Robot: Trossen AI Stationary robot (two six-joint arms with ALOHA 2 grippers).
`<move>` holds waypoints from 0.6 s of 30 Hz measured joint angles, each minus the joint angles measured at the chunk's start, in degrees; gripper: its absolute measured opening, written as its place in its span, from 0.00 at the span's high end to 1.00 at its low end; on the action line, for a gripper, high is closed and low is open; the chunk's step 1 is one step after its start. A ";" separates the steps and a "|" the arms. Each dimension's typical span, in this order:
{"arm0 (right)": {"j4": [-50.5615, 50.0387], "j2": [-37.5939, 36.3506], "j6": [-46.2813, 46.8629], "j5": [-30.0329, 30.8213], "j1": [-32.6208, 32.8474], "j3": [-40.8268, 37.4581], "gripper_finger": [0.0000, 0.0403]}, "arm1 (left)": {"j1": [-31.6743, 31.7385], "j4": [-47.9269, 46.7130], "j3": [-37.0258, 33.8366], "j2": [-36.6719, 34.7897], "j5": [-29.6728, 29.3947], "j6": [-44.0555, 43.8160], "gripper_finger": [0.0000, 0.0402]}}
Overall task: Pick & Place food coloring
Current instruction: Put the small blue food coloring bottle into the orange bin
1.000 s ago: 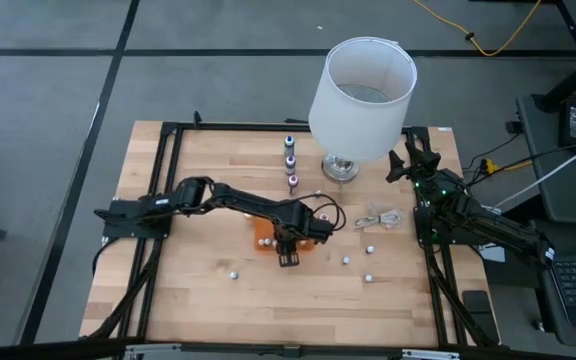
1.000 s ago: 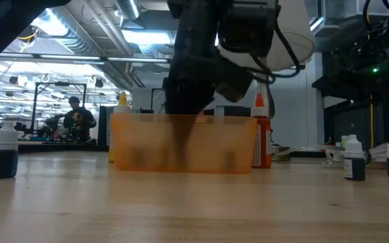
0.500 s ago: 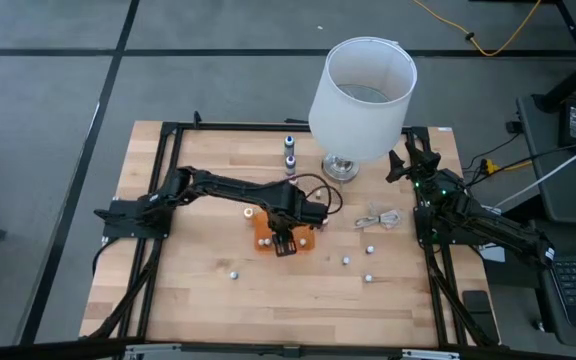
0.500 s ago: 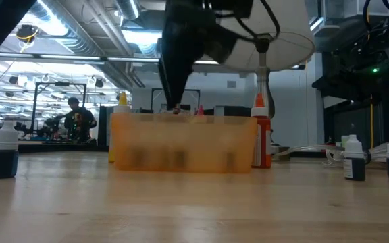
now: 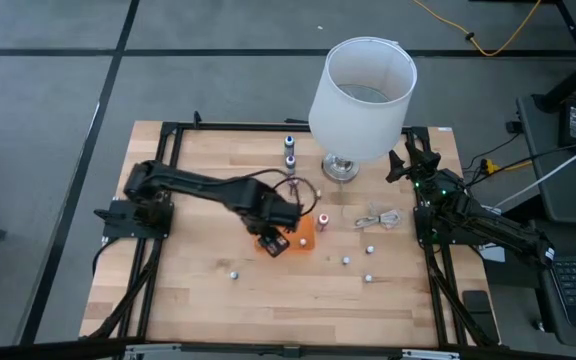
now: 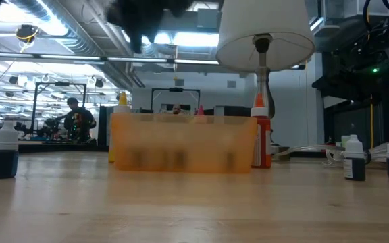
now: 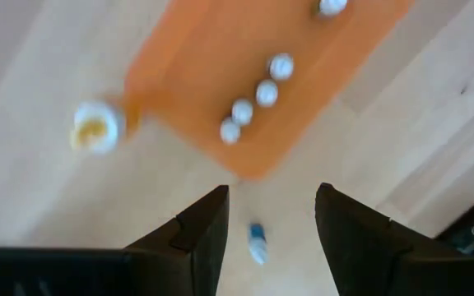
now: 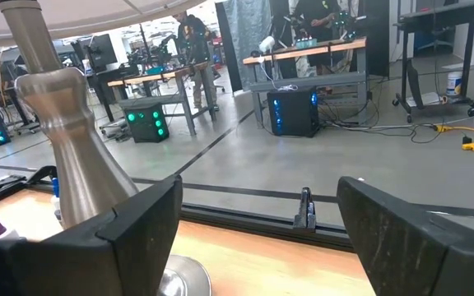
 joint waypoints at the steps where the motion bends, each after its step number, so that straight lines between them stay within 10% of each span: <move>1: 0.01 0.00 0.00 0.00 0.00 0.00 0.20 | -0.73 0.01 -1.01 -0.88 0.00 -2.66 0.57; 18: 0.01 0.01 0.00 0.00 0.00 0.02 0.20 | -14.99 0.67 -16.35 -5.04 0.51 -37.63 0.57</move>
